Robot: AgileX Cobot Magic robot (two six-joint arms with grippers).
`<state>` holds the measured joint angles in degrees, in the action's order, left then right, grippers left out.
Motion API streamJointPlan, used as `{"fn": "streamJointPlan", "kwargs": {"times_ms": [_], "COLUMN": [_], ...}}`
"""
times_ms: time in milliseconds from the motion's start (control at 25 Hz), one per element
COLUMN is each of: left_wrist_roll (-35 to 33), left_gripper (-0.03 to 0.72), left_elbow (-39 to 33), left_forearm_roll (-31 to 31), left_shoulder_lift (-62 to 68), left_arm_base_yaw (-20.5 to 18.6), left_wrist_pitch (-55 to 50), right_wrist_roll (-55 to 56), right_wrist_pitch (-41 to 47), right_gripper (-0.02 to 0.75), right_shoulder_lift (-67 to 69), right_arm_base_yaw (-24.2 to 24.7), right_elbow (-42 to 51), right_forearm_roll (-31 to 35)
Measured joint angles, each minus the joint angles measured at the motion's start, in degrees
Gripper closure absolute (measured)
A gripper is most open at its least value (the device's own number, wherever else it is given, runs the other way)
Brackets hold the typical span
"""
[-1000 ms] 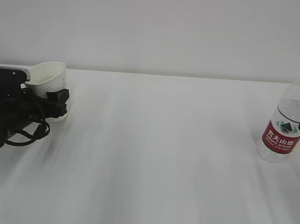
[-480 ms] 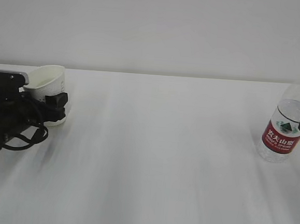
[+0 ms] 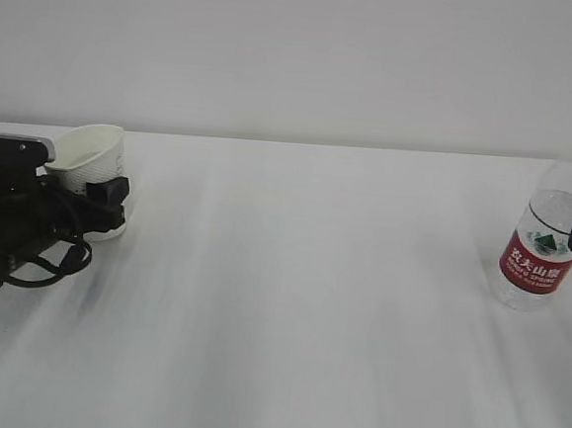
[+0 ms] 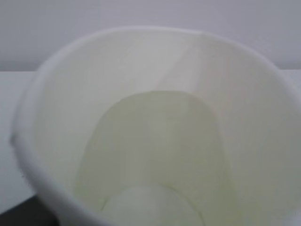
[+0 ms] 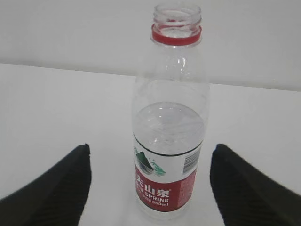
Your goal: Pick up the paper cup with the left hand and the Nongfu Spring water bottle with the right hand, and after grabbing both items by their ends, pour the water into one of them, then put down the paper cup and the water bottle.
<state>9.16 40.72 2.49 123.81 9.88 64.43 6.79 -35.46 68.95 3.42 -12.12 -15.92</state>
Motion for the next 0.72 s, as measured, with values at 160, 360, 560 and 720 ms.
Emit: {"fn": "streamJointPlan", "kwargs": {"times_ms": [160,360,560,720], "left_wrist_roll": [0.0,0.0,0.0,0.29], "left_gripper": [0.15,0.081,0.065,0.02], "left_elbow": [0.0,0.0,0.0,0.0], "left_forearm_roll": [0.0,0.0,0.0,0.11], "left_shoulder_lift": [0.0,0.0,0.0,0.0], "left_arm_base_yaw": [0.0,0.0,0.1,0.1], "left_wrist_pitch": [0.0,0.03,0.26,0.61], "right_wrist_roll": [0.0,0.0,0.0,0.0], "right_wrist_pitch": [0.0,0.0,0.0,0.0], "right_gripper": [0.145,0.145,0.145,0.145], "right_shoulder_lift": [0.0,0.0,0.0,0.0], "right_arm_base_yaw": [0.0,0.0,0.0,0.0], "right_elbow": [0.0,0.0,0.0,0.0], "right_forearm_roll": [0.0,0.0,0.0,0.0]}}
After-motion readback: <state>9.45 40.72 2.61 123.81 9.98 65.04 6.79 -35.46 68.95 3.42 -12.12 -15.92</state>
